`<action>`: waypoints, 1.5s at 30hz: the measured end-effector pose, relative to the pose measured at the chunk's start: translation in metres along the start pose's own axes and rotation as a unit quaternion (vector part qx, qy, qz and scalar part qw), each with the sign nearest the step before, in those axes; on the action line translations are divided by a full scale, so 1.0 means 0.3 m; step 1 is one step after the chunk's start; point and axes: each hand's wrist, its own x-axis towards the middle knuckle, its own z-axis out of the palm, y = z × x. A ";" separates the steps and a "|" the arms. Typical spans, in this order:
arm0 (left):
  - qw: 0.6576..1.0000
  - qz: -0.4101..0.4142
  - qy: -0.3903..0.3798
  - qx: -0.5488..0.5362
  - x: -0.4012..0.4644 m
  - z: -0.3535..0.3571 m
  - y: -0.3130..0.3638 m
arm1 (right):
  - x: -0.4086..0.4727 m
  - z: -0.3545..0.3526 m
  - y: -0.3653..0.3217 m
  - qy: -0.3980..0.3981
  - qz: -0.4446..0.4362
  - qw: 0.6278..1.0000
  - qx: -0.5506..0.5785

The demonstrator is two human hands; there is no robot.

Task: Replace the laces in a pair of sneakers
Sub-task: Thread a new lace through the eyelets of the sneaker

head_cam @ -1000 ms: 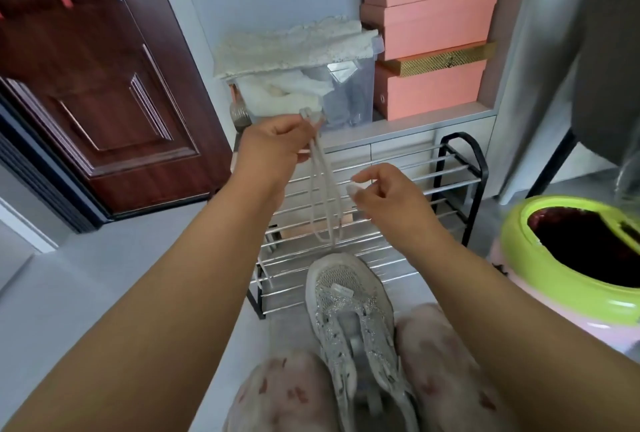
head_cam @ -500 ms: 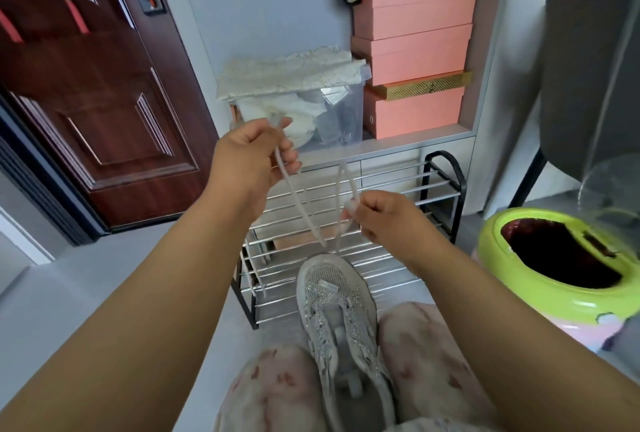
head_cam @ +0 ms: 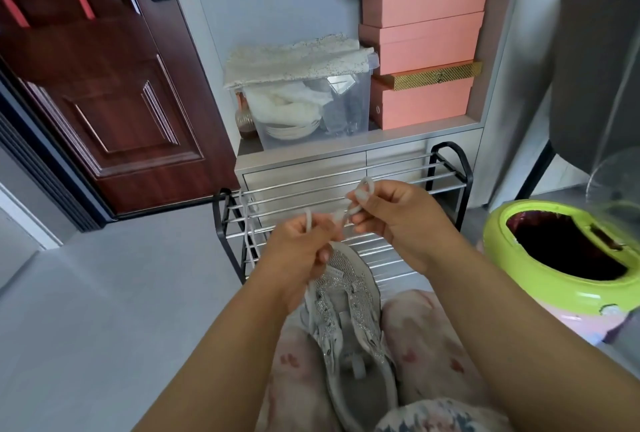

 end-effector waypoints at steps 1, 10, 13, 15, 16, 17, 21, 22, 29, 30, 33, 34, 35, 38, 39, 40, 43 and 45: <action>1.000 0.004 -0.006 0.017 -0.006 0.008 -0.015 | -0.004 0.003 0.012 0.004 -0.003 1.000 -0.014; 0.998 0.015 0.007 0.056 -0.037 0.032 -0.032 | -0.033 0.011 0.080 0.008 0.000 0.998 -0.063; 0.998 0.020 0.023 0.062 -0.045 0.034 -0.047 | -0.042 0.011 0.089 0.043 0.016 0.998 -0.039; 0.998 0.032 0.037 0.046 -0.053 0.038 -0.060 | -0.050 0.014 0.097 0.083 0.042 0.995 0.018; 0.998 0.035 0.043 0.033 -0.058 0.041 -0.069 | -0.054 0.018 0.103 0.097 0.057 0.992 0.052; 0.998 0.036 0.051 0.024 -0.061 0.044 -0.078 | -0.056 0.021 0.110 0.105 0.073 0.988 0.084; 0.997 0.017 0.077 0.022 -0.075 0.044 -0.108 | -0.066 0.019 0.131 0.061 0.118 0.982 0.133; 0.996 0.012 0.083 0.025 -0.078 0.040 -0.114 | -0.072 0.017 0.137 0.040 0.118 0.984 0.130; 0.992 0.008 0.091 0.082 -0.090 0.045 -0.148 | -0.087 -0.003 0.181 0.034 0.031 0.998 -0.052; 0.992 0.007 0.092 0.090 -0.089 0.046 -0.151 | -0.086 -0.008 0.183 0.046 0.018 0.996 -0.074; 0.989 -0.002 0.093 0.112 -0.095 0.038 -0.162 | -0.099 -0.020 0.198 0.042 0.003 0.994 -0.097; 0.986 -0.012 0.096 0.133 -0.097 0.031 -0.168 | -0.107 -0.025 0.203 0.035 0.005 0.995 -0.098; 0.981 -0.022 0.103 0.160 -0.101 0.023 -0.177 | -0.114 -0.034 0.209 0.029 0.009 0.995 -0.099; 0.952 -0.016 0.134 0.275 -0.106 0.001 -0.207 | -0.125 -0.052 0.214 0.025 0.028 0.995 -0.088; 0.936 -0.006 0.140 0.323 -0.108 0.000 -0.215 | -0.124 -0.055 0.214 0.023 0.029 0.996 -0.087; 0.919 0.003 0.139 0.368 -0.111 0.004 -0.218 | -0.122 -0.056 0.213 0.018 0.028 0.995 -0.090; 0.901 0.008 0.130 0.414 -0.125 0.026 -0.207 | -0.121 -0.058 0.213 0.007 0.021 0.994 -0.111; 0.906 0.002 0.130 0.403 -0.130 0.037 -0.206 | -0.123 -0.061 0.212 0.004 0.015 0.992 -0.125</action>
